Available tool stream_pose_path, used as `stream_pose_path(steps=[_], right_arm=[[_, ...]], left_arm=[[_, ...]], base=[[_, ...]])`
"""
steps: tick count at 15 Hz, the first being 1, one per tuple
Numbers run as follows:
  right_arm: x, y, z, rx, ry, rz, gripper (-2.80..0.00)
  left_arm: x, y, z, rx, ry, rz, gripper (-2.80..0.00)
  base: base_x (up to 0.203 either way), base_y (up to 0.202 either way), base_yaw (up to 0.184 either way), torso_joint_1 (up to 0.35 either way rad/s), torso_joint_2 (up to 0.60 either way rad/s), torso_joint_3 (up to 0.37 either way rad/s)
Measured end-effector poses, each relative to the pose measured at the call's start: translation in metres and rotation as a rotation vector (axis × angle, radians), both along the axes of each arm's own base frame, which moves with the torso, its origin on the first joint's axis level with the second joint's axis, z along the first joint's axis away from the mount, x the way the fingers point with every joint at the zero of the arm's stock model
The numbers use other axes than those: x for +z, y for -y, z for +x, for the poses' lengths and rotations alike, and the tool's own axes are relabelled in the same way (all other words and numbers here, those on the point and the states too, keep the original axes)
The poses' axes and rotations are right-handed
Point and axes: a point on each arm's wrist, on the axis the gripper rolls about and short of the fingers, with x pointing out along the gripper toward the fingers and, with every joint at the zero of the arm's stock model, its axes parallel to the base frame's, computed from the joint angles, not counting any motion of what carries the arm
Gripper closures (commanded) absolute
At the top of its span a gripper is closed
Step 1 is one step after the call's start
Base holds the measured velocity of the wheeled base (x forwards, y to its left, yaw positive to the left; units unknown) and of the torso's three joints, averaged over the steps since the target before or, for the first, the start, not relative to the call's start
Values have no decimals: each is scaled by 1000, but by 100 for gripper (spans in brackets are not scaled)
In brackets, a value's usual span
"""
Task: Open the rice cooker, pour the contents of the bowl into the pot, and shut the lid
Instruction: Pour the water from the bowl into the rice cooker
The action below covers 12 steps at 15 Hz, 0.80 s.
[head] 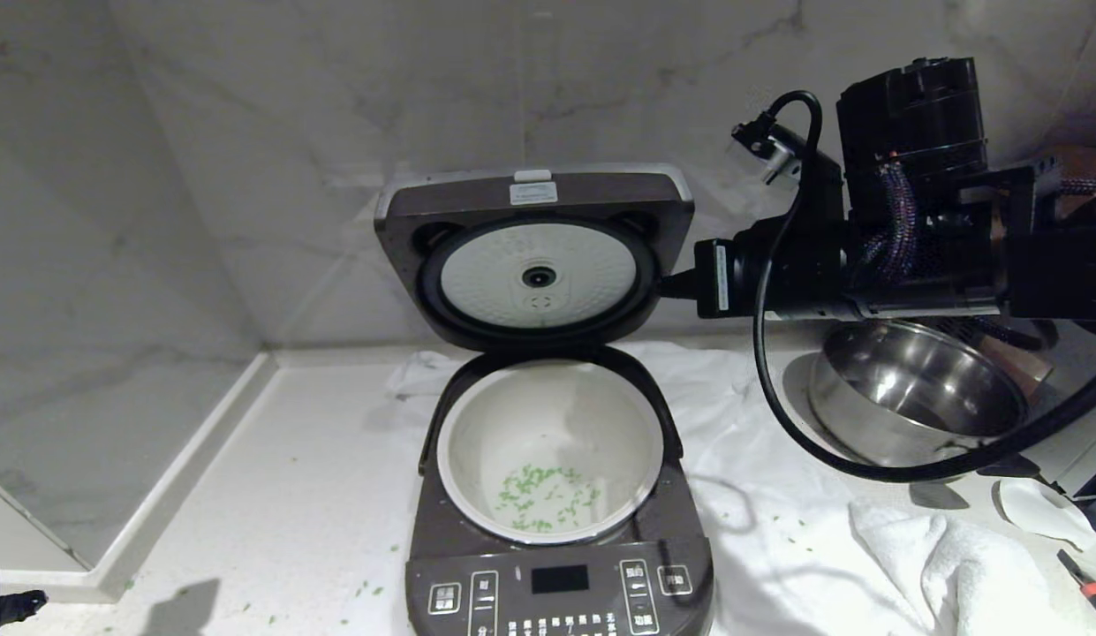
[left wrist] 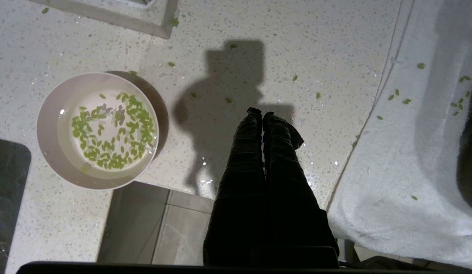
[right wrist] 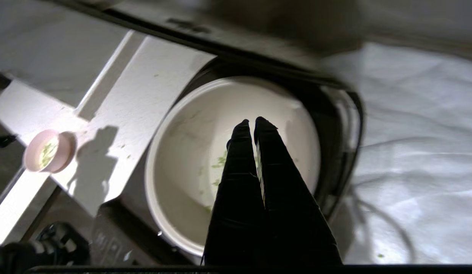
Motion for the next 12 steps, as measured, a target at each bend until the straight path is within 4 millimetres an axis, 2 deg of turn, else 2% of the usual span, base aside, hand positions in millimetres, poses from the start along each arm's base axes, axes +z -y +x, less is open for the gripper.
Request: stream_pose_path(steps=[12], right_arm=[[15, -15, 38, -30, 74, 35, 0]], left_arm=[[0, 2, -2, 4, 4, -4, 0]], base=[[0, 0, 0, 0, 0, 0]])
